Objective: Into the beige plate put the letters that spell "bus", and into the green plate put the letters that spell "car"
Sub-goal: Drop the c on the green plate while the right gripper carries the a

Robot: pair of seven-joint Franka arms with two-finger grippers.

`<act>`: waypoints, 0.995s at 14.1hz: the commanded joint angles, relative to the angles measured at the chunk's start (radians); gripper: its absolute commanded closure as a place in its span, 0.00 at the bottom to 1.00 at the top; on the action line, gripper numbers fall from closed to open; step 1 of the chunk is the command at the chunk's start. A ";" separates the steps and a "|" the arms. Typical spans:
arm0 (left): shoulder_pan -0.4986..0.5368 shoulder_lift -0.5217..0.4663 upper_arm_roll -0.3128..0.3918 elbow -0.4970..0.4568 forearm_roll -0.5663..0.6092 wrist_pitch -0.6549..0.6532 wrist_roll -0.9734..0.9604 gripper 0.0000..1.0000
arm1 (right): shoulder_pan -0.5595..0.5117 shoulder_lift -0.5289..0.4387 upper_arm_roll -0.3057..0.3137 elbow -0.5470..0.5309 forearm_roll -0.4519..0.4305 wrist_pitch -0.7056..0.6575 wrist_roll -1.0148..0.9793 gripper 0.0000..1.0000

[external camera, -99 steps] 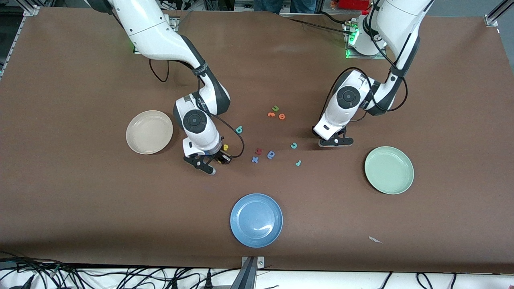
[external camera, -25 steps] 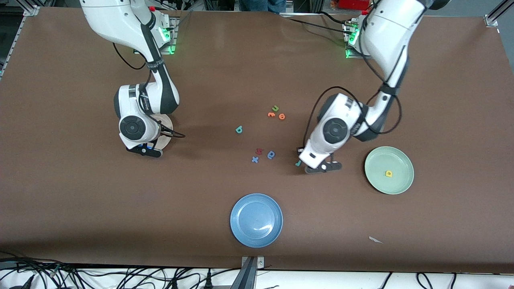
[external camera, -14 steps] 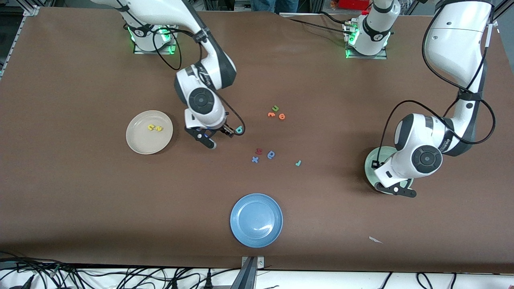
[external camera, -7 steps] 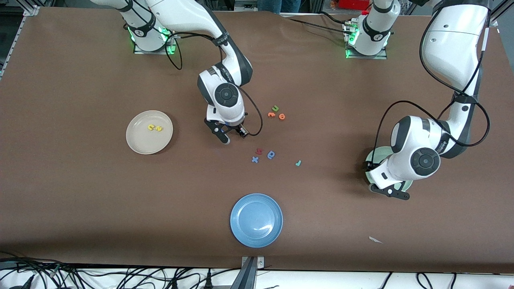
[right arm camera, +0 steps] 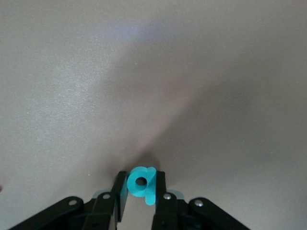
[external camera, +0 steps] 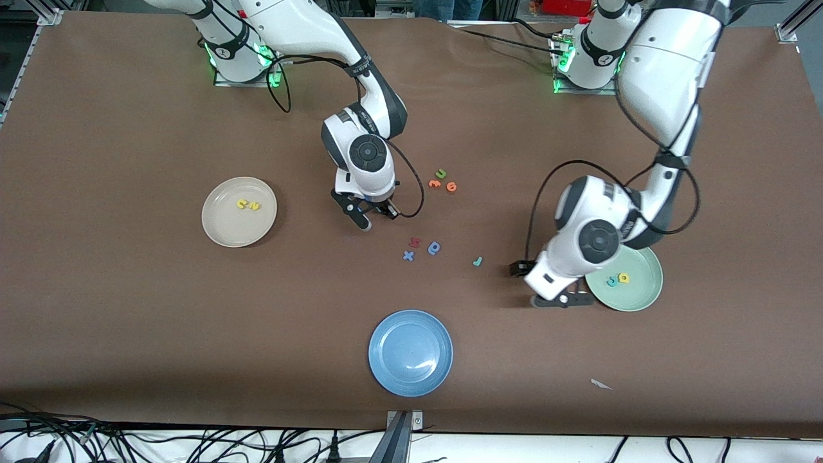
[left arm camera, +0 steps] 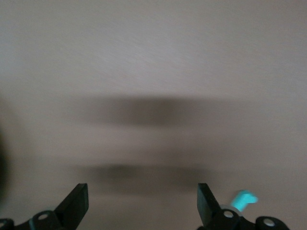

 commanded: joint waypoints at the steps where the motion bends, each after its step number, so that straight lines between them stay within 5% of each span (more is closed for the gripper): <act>1: -0.052 0.029 0.014 0.023 -0.022 0.025 -0.127 0.00 | 0.006 0.006 -0.018 0.021 -0.011 -0.009 -0.025 0.94; 8: -0.144 0.065 0.014 0.023 -0.017 0.080 -0.333 0.05 | 0.007 -0.149 -0.288 -0.008 -0.029 -0.370 -0.556 0.94; 12: -0.164 0.088 0.017 0.040 -0.013 0.108 -0.381 0.12 | 0.006 -0.205 -0.480 -0.161 -0.024 -0.361 -1.001 0.94; 14: -0.170 0.095 0.019 0.040 -0.010 0.108 -0.408 0.21 | 0.004 -0.195 -0.518 -0.230 -0.025 -0.275 -1.095 0.93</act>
